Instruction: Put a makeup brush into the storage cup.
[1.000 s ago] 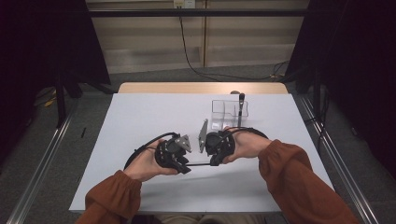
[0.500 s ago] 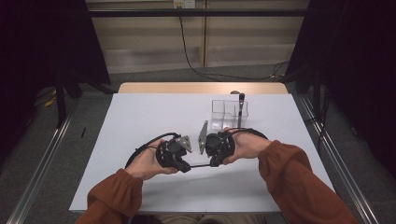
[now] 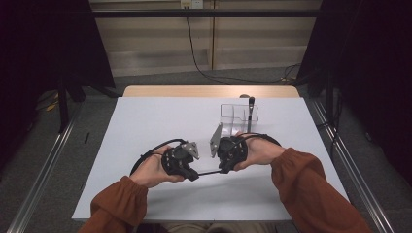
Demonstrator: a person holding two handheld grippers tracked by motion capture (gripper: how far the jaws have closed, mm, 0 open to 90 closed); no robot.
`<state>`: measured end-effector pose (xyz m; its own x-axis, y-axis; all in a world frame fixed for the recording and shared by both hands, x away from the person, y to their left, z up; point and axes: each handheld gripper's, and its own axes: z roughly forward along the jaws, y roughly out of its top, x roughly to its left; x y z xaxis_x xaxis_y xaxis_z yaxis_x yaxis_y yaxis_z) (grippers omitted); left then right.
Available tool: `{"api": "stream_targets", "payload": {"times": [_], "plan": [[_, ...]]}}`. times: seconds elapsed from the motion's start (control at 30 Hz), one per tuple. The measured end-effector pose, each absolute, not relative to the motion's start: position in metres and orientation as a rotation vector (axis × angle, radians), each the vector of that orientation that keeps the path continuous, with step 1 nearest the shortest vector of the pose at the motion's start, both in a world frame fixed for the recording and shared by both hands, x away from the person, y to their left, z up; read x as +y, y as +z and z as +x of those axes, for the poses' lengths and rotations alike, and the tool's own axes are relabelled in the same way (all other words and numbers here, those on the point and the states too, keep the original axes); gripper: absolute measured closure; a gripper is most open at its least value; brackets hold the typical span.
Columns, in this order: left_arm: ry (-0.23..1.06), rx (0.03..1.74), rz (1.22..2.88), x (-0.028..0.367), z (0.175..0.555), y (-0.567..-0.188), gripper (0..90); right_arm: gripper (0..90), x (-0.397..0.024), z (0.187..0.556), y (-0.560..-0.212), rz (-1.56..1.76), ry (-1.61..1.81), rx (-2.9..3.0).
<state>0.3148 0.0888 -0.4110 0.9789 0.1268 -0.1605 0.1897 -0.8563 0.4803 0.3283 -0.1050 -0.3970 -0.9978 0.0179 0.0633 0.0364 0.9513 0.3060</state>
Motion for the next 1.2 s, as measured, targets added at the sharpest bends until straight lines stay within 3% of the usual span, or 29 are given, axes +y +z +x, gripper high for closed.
{"api": "stream_targets", "payload": {"times": [0.57, 0.8, 1.2], "plan": [[-0.162, 0.239, 2.584, 0.095, 0.310, -0.410, 85.5, 32.1, -0.122, 0.328, -0.400, -0.158, -0.663, -3.033], [-0.148, 0.263, 2.569, 0.102, 0.310, -0.410, 85.5, 20.9, -0.130, 0.326, -0.401, -0.231, -0.687, -3.038], [-0.139, 0.316, 2.512, 0.118, 0.310, -0.412, 85.5, 9.5, -0.150, 0.324, -0.403, -0.341, -0.835, -3.036]]}}
